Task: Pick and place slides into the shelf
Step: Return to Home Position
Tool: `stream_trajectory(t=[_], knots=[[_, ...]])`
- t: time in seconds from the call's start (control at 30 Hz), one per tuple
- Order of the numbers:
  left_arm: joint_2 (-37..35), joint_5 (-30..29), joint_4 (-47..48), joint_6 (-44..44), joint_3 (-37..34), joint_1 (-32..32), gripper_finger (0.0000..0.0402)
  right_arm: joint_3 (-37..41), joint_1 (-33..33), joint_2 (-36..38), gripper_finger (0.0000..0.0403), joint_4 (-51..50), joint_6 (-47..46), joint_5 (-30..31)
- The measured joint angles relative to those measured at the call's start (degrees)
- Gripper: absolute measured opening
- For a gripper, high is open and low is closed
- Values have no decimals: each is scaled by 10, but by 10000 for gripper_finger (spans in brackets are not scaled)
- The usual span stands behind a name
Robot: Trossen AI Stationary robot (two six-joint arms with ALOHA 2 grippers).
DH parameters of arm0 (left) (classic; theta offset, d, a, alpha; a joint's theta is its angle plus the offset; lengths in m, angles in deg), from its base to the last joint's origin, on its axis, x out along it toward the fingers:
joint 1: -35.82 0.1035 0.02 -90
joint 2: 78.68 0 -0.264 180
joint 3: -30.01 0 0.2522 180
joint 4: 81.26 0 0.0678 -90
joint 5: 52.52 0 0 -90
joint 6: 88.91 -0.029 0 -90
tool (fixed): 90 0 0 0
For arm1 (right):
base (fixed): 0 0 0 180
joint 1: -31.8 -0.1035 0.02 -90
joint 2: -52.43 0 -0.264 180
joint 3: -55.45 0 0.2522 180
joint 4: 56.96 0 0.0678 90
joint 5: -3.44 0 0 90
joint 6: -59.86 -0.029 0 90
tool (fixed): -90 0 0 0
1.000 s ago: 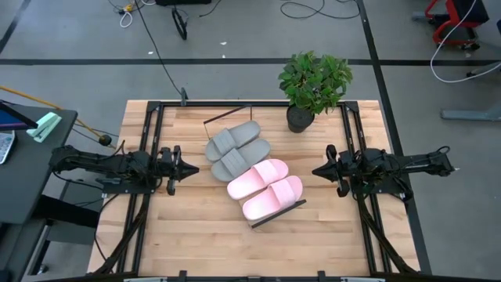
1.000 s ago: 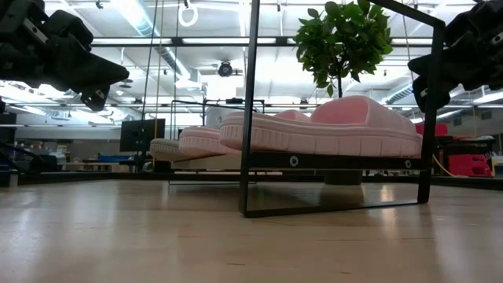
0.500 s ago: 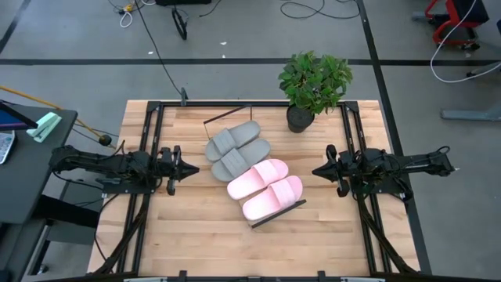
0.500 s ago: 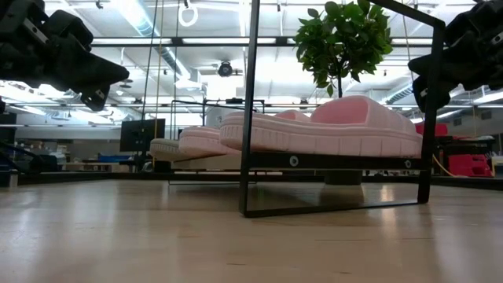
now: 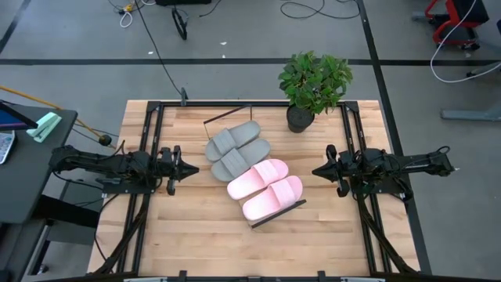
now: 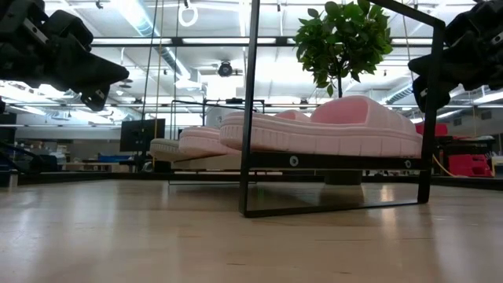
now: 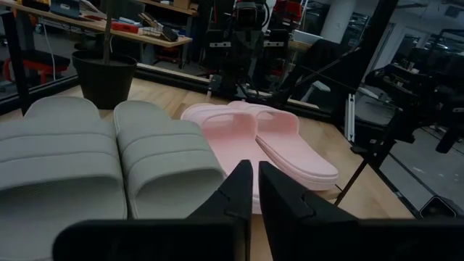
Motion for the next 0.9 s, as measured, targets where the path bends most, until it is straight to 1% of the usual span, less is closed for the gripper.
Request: stream_trajectory(t=[0.23, 0.63, 0.9], knots=[[0, 0, 0, 0, 0, 0, 23, 0, 0, 0, 20, 0, 0, 0], [0, 0, 0, 0, 0, 0, 40, 0, 0, 0, 20, 0, 0, 0], [0, 0, 0, 0, 0, 0, 30, 0, 0, 0, 18, 0, 0, 0]])
